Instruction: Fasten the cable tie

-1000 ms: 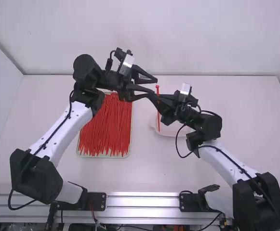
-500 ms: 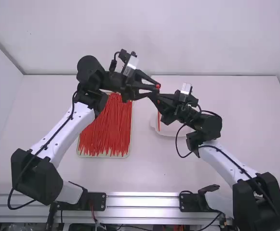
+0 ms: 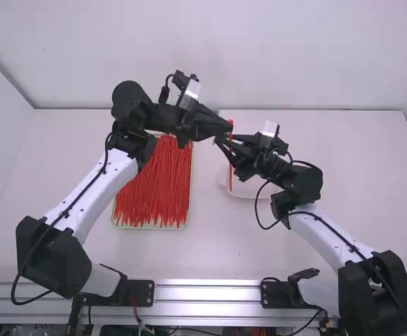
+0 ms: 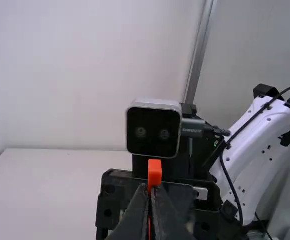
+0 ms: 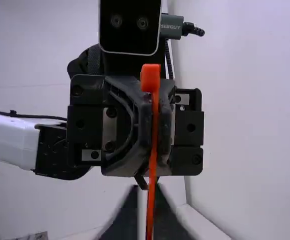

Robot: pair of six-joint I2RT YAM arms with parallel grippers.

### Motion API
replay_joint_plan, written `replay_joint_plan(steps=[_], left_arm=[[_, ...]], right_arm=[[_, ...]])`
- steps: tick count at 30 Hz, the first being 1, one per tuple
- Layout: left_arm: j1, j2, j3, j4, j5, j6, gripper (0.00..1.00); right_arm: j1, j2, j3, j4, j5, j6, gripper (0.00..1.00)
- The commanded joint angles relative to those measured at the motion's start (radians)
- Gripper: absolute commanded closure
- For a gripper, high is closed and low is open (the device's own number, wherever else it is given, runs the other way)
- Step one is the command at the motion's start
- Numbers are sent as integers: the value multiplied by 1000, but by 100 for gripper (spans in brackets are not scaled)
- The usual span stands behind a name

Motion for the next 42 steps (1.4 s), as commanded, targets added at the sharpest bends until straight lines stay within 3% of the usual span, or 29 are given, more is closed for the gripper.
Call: replay_joint_plan(steps=[1,3,4,7,18,32,38,42], left_arm=[[3,-2,31,8,-13,-12,98],[11,-2,36,7,-12,-26,98],[14,-2,41,7,-8,-30,98],[31,-2,62,3,5,-35,98],[111,-2,172,-72,52,-81,98],[116,-2,212,-125,45,-74,98],[146,-2,212,-128,60,-74,98],[154,-2,211,-129,63,-74,98]], right_arm=[[4,2,26,5,-8,11,74],[-5,1,26,-24,-9,23,50],[-10,2,26,-33,-17,22,45],[-34,2,26,-58,-97,15,38],[-81,2,26,-179,-275,11,28],[-34,2,26,-447,-276,-176,29],[-40,2,26,-522,-284,-208,41],[-42,2,26,-546,-296,-242,58]])
